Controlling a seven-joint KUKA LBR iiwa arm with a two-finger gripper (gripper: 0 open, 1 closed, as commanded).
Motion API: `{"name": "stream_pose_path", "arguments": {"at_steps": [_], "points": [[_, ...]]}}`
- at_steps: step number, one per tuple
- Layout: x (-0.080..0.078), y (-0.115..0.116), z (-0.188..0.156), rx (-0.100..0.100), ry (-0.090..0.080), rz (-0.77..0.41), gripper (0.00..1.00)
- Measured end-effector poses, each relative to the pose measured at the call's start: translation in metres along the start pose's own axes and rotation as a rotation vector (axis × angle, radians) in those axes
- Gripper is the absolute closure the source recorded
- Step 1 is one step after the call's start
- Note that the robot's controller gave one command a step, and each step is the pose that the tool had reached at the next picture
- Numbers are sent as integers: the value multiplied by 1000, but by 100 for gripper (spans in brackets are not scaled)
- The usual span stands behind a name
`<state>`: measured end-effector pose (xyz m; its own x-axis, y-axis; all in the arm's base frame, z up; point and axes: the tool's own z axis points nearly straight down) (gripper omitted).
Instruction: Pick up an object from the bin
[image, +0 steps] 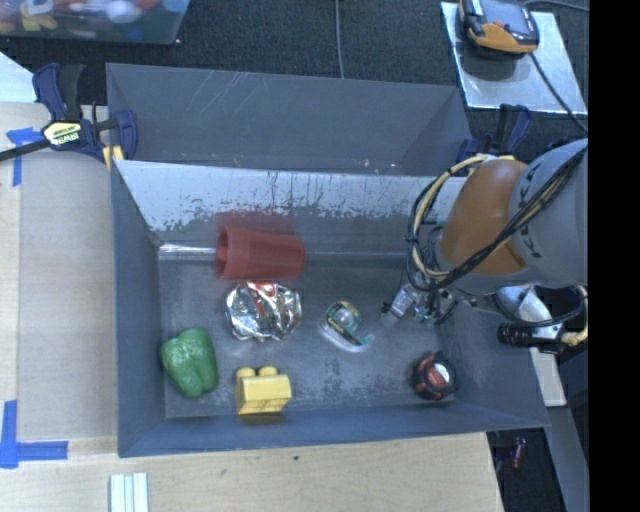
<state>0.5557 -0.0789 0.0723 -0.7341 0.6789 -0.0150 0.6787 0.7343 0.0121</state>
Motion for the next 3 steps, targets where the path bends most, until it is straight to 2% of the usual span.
{"name": "stream_pose_path", "arguments": {"at_steps": [1,2,3], "points": [[37,17,-1,2,-3,6,100],[52,25,-31,1,4,-38,100],[34,54,-120,3,2,-212,100]]}}
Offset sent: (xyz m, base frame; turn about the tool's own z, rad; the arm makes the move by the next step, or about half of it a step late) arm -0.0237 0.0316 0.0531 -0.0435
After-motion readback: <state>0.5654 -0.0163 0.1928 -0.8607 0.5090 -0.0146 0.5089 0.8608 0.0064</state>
